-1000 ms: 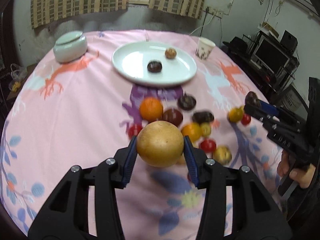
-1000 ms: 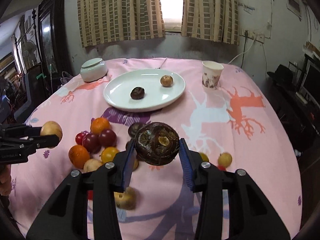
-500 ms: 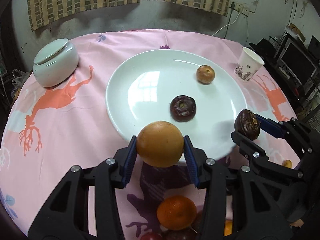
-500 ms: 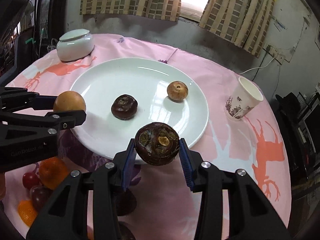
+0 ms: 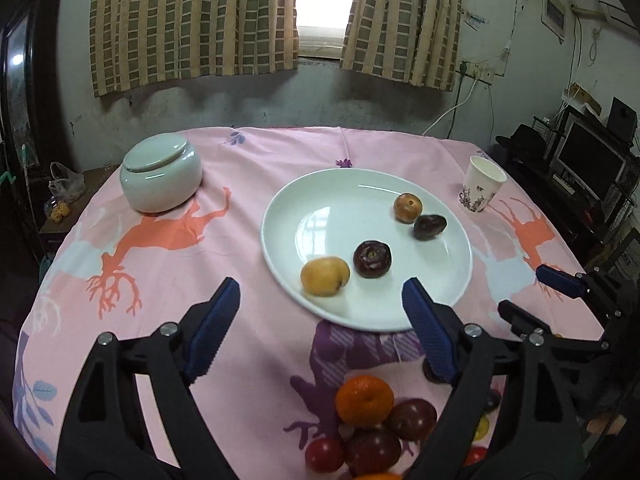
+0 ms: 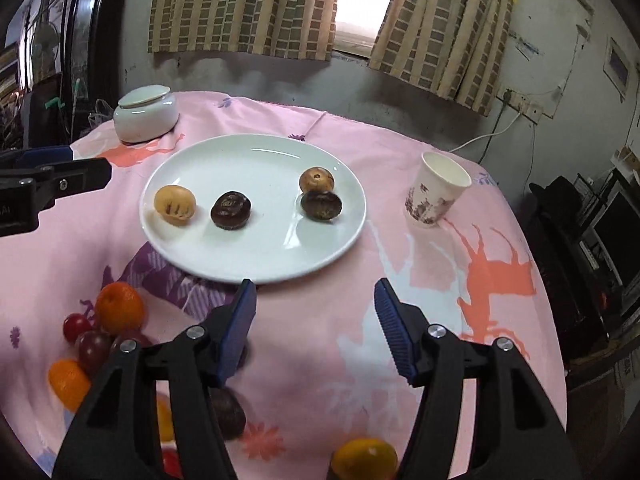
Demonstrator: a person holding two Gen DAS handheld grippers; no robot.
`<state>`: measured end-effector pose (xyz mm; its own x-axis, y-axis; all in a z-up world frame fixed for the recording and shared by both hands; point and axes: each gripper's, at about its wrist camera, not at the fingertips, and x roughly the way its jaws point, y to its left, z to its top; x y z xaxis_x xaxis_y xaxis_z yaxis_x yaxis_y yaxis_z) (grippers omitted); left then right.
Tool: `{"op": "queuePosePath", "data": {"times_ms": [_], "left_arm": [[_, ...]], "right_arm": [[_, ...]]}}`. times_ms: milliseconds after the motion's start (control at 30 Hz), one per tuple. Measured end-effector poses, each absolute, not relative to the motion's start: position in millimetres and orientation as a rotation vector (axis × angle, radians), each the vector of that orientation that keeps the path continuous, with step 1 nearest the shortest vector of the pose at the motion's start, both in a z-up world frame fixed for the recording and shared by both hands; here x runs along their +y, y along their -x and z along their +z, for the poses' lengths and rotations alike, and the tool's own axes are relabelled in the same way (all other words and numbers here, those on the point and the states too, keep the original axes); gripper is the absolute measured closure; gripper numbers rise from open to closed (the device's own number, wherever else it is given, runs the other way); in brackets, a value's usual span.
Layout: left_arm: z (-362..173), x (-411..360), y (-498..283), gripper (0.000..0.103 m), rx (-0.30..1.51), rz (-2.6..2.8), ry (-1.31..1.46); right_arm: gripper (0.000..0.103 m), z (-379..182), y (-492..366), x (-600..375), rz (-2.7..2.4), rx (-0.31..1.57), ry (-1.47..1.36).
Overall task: Organize fruits
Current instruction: 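Return both tools to the fruit pile and grasp a tan fruit with the right tool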
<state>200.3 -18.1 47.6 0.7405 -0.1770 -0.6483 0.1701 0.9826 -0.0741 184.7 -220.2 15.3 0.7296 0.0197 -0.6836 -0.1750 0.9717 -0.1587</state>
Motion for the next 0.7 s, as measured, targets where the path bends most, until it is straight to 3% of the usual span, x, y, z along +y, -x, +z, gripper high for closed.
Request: {"op": "queuePosePath", "data": {"times_ms": [367, 700], "left_arm": [[20.4, -19.5, -103.7, 0.012, 0.807, -0.232, -0.054], [-13.7, -19.1, -84.5, 0.011, 0.911, -0.235, 0.013]], "right_arm": [[0.036, 15.8, -73.8, -254.1, 0.221, 0.761, -0.02], [0.036, -13.8, -60.1, -258.4, 0.277, 0.841, -0.126]]}}
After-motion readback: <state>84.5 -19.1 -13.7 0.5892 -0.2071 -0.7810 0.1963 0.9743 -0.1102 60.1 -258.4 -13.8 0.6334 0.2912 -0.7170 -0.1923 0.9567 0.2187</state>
